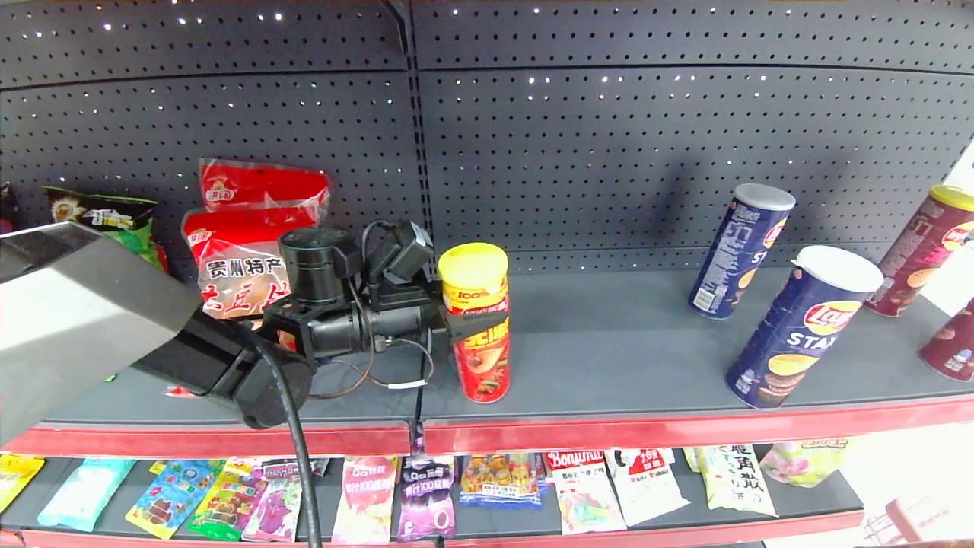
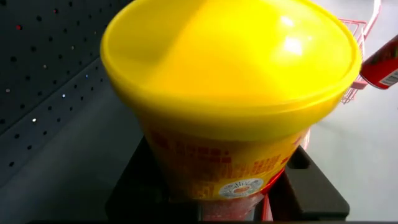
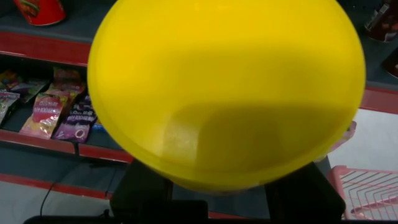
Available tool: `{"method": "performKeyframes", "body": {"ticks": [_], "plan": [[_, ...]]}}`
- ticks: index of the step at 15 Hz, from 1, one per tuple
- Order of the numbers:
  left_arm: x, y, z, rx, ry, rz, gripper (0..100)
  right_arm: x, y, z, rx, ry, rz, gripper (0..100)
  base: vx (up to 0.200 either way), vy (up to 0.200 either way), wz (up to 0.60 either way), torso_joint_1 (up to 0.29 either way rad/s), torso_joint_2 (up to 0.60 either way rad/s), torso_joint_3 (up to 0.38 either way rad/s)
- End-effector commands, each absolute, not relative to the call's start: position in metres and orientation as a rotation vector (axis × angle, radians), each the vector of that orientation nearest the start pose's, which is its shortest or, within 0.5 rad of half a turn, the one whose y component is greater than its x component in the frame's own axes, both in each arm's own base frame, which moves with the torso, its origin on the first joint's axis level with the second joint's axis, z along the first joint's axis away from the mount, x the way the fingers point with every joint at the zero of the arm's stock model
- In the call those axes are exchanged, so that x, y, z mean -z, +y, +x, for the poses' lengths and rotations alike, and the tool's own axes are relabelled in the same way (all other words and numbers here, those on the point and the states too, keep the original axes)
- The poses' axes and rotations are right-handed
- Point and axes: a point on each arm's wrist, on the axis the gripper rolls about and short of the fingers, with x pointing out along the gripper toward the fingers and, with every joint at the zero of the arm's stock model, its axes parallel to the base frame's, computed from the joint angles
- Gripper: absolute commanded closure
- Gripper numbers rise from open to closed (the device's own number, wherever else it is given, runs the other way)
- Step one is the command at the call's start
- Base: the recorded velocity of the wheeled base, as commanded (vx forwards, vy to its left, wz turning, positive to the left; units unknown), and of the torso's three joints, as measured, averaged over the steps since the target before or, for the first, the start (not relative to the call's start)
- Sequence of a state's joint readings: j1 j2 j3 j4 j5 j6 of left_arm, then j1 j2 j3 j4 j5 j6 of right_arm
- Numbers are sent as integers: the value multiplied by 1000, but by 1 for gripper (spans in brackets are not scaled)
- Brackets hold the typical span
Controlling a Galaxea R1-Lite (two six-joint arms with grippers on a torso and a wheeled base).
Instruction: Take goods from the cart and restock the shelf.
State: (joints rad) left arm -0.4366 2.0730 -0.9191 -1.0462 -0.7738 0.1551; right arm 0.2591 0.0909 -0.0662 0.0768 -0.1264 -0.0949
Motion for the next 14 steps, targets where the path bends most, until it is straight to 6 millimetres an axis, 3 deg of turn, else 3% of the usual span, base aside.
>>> {"method": "performKeyframes", "body": {"ticks": [1, 14], "plan": [[-119, -174, 335, 1227, 42, 111, 100, -88, -8, -19, -140, 93, -114, 100, 0, 0, 0, 0, 0, 0], [-123, -169, 320, 1252, 64, 103, 100, -88, -8, -19, -138, 98, -115, 100, 0, 0, 0, 0, 0, 0]]}}
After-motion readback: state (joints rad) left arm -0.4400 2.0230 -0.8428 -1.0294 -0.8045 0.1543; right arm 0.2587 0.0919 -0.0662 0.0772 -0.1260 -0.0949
